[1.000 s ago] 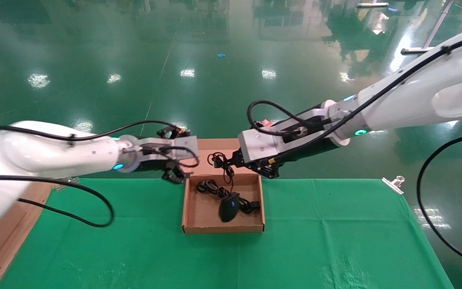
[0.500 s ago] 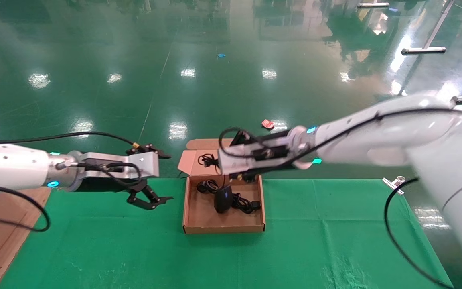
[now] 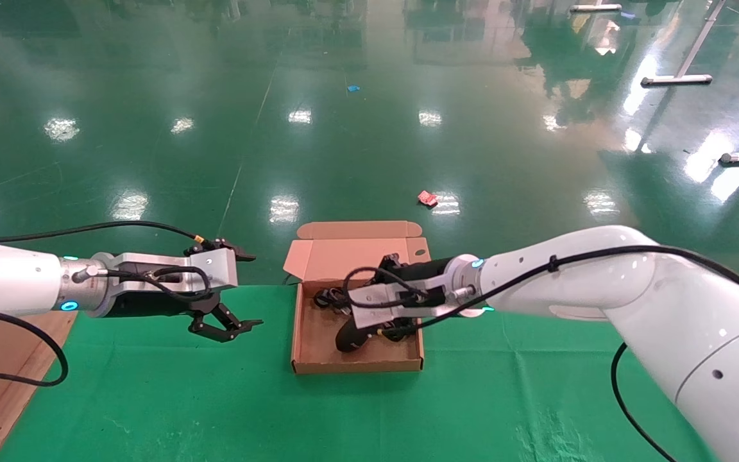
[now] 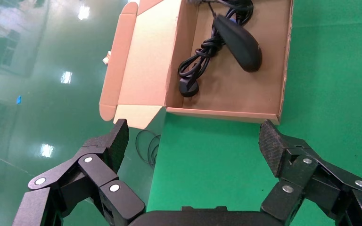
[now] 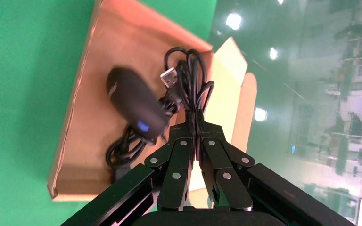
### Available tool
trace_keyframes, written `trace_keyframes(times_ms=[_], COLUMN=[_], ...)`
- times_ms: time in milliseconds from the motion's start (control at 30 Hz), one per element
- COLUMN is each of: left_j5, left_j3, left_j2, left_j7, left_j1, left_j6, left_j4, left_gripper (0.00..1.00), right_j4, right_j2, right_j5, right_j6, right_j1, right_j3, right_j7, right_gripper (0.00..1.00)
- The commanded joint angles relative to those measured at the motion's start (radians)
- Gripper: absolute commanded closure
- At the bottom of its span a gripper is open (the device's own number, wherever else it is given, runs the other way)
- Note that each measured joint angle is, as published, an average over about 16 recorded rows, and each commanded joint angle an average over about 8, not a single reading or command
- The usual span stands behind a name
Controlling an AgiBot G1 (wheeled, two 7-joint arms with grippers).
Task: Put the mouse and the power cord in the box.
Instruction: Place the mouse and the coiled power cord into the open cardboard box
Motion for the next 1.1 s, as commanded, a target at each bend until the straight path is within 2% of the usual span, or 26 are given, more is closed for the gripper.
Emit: trace_keyframes(times_ms=[33, 100, 133, 167, 700, 900, 1100], left_j5=[-0.001, -0.003, -0.004, -0.004, -0.004, -0.029, -0.065], left_j3=[-0.001, -0.002, -0.002, -0.002, -0.010, -0.073, -0.161], left_j2=[-0.001, -0.002, -0.002, -0.002, -0.004, -0.033, -0.075], left_j7=[0.001, 0.002, 0.002, 0.002, -0.006, -0.055, -0.123], left_j1=[0.000, 0.000, 0.000, 0.001, 0.008, 0.054, 0.119], left_j6=[0.002, 0.003, 0.004, 0.004, 0.005, 0.039, 0.086], left_j4=[0.002, 0.003, 0.004, 0.004, -0.009, -0.075, -0.168], left_gripper=[0.00, 0.00, 0.00, 0.00, 0.00, 0.00, 0.00], right_j4=[0.003, 0.006, 0.007, 0.008, 0.010, 0.050, 0.128], right_j2=[0.000, 0.000, 0.000, 0.000, 0.009, 0.048, 0.124], right_j5=[0.004, 0.005, 0.005, 0.006, 0.006, 0.050, 0.127], right_j6=[0.019, 0.027, 0.030, 0.034, 0.013, -0.029, -0.103], right_j1=[-0.004, -0.008, -0.009, -0.011, -0.005, -0.039, -0.098], right_j3=[-0.029, -0.040, -0.044, -0.048, -0.024, 0.026, 0.109], right_j7=[0.001, 0.000, 0.000, 0.000, 0.002, 0.043, 0.111], right_gripper=[0.32, 0.08, 0.02, 0.00, 0.00, 0.00, 0.00])
